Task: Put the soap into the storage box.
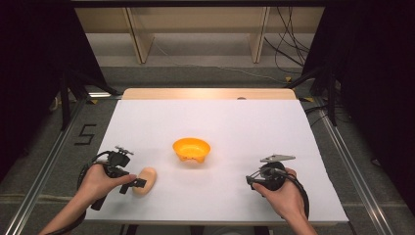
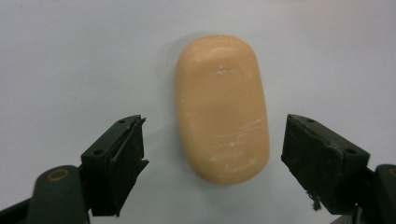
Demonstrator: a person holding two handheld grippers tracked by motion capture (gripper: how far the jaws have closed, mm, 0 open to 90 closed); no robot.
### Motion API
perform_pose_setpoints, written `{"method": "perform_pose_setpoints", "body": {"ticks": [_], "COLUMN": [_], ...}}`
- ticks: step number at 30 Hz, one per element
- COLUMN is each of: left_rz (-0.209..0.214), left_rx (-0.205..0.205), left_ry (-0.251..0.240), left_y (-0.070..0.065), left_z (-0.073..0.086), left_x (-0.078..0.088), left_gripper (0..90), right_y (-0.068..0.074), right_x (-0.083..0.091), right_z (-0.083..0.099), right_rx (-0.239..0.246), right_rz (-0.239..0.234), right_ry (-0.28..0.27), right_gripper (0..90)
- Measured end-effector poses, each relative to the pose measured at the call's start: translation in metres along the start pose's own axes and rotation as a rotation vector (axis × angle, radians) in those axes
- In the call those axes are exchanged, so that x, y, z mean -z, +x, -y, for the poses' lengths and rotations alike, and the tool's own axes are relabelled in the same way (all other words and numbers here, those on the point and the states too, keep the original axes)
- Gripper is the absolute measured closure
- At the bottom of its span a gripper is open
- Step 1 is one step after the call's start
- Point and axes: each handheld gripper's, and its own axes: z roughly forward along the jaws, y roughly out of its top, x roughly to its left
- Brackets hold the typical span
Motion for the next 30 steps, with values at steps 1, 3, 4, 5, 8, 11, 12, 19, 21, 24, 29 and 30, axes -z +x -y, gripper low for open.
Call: {"method": "perform_pose_setpoints", "body": {"ticks": [1,3,4,5,8,11,12,19,21,24,29,30], "left_rz": [0.000,-0.025,-0.033,-0.035,-0.048,-0.060,-0.063,-0.087,-0.093,-0.102,-0.105,-0.104], "left_rx": [0.004,0.012,0.005,0.009,-0.006,-0.010,-0.012,-0.029,-0.028,-0.023,-0.034,-0.042], "left_ry": [0.002,0.020,0.042,0.052,0.092,0.114,0.117,0.192,0.202,0.201,0.230,0.234], "left_y": [-0.002,-0.005,-0.006,-0.007,-0.008,-0.012,-0.013,-0.020,-0.020,-0.021,-0.020,-0.020], "left_z": [-0.002,-0.007,-0.010,-0.012,-0.015,-0.020,-0.021,-0.029,-0.031,-0.033,-0.033,-0.033], "left_x": [-0.002,-0.005,-0.006,-0.008,-0.012,-0.015,-0.017,-0.026,-0.029,-0.032,-0.037,-0.038], "left_gripper": [20.2,19.9,19.9,19.9,19.9,19.9,19.9,19.1,19.0,19.0,17.9,17.9], "right_y": [-0.001,0.000,0.001,0.002,0.003,0.007,0.007,0.008,0.008,0.008,0.008,0.008], "right_x": [-0.002,-0.001,-0.001,-0.001,-0.001,0.000,-0.001,0.000,0.000,0.000,0.000,0.000], "right_z": [0.000,0.000,0.000,0.000,0.000,0.001,0.001,0.001,0.001,0.001,0.001,0.001], "right_rx": [0.013,0.018,0.011,0.009,0.007,-0.026,-0.021,-0.013,-0.013,-0.015,-0.013,-0.013], "right_rz": [0.014,0.022,0.020,0.019,-0.016,-0.021,-0.016,-0.021,-0.022,-0.019,-0.016,-0.019], "right_ry": [0.006,0.011,0.019,0.033,0.026,0.041,0.023,0.048,0.048,0.054,0.055,0.054], "right_gripper": [42.2,42.0,41.9,41.7,41.3,41.1,41.2,41.2,41.2,41.1,41.1,41.1]}}
